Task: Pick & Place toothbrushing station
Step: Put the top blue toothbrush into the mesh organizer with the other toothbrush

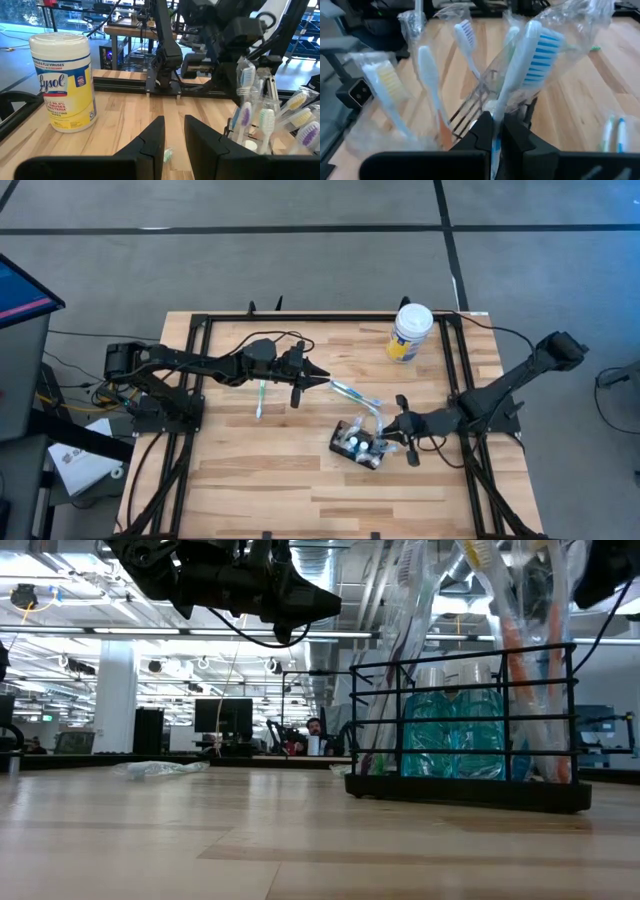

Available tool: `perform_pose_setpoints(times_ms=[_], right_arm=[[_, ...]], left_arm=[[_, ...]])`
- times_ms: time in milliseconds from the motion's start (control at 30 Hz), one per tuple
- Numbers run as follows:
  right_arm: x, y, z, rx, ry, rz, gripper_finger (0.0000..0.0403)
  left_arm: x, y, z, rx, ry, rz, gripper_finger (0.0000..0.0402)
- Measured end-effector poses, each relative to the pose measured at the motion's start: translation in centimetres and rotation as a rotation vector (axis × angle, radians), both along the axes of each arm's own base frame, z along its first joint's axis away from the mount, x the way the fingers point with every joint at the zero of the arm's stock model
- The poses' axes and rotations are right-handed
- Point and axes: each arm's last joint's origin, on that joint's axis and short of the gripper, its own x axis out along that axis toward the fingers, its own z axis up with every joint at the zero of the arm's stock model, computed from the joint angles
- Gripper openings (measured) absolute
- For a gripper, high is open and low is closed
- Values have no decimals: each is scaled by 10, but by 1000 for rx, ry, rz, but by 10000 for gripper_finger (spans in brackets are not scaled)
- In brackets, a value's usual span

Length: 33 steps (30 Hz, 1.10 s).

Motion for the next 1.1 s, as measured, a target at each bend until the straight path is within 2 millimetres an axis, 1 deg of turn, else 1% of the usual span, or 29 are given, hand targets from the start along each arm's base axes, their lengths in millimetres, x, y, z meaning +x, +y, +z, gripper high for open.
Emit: perform_pose_setpoints(times_ms=[133, 267, 367, 500, 733, 1100], right_arm=[[-6, -1, -14, 32, -54, 12, 8], [-10, -3, -27, 39, -63, 11, 8], [-11, -3, -32, 59, -62, 3, 9], [-11, -2, -32, 70, -60, 5, 19], [-12, -2, -32, 73, -62, 8, 57], [-11, -2, -30, 98, -73, 5, 63]], left_arm=[[0, 0, 0, 0, 0, 0, 66], [0, 0, 0, 0, 1, 0, 66], [0, 0, 0, 0, 1, 0, 66], [0, 0, 0, 0, 1, 0, 66], [0, 0, 0, 0, 2, 0, 66], [0, 0, 0, 0, 2, 0, 66]])
